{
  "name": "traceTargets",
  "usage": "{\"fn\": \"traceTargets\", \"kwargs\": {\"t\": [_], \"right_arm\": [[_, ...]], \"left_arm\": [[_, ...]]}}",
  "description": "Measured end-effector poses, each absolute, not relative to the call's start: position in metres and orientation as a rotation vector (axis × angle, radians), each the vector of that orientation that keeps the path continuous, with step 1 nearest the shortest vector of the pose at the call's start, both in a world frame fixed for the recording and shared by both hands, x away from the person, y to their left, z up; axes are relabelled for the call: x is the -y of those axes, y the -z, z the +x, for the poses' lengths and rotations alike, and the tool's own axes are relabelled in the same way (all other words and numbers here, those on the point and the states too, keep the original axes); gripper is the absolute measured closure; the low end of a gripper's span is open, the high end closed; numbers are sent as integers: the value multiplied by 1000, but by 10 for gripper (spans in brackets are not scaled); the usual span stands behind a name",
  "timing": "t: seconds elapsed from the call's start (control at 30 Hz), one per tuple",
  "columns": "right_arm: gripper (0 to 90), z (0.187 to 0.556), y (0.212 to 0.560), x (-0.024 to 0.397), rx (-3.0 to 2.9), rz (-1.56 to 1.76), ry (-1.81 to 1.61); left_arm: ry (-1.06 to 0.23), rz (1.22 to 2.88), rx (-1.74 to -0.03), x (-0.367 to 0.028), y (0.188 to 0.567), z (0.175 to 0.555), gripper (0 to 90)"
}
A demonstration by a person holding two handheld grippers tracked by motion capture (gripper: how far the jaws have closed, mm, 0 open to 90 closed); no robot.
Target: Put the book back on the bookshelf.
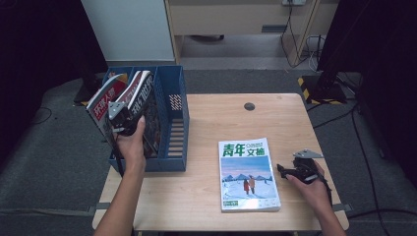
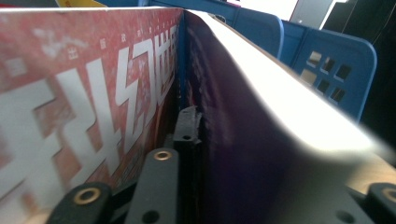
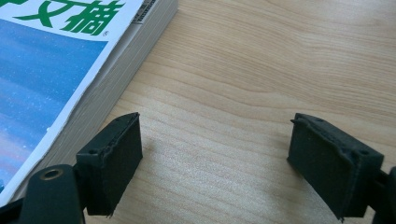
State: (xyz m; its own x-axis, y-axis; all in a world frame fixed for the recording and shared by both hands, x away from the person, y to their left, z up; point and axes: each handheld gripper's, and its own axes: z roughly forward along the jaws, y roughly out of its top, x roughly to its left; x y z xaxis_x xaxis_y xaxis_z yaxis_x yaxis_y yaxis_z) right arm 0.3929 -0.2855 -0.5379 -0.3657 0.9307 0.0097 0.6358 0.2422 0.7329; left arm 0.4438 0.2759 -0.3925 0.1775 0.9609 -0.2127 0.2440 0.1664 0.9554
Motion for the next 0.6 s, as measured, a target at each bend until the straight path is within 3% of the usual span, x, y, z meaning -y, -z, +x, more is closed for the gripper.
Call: {"fn": "traceTargets", "kwargs": {"t": [0.6], "right_arm": [[164,393,538,285,-2092,1427,-920]], "left_arm": [[-810,1362,-1307,-286,403,398,585]]}}
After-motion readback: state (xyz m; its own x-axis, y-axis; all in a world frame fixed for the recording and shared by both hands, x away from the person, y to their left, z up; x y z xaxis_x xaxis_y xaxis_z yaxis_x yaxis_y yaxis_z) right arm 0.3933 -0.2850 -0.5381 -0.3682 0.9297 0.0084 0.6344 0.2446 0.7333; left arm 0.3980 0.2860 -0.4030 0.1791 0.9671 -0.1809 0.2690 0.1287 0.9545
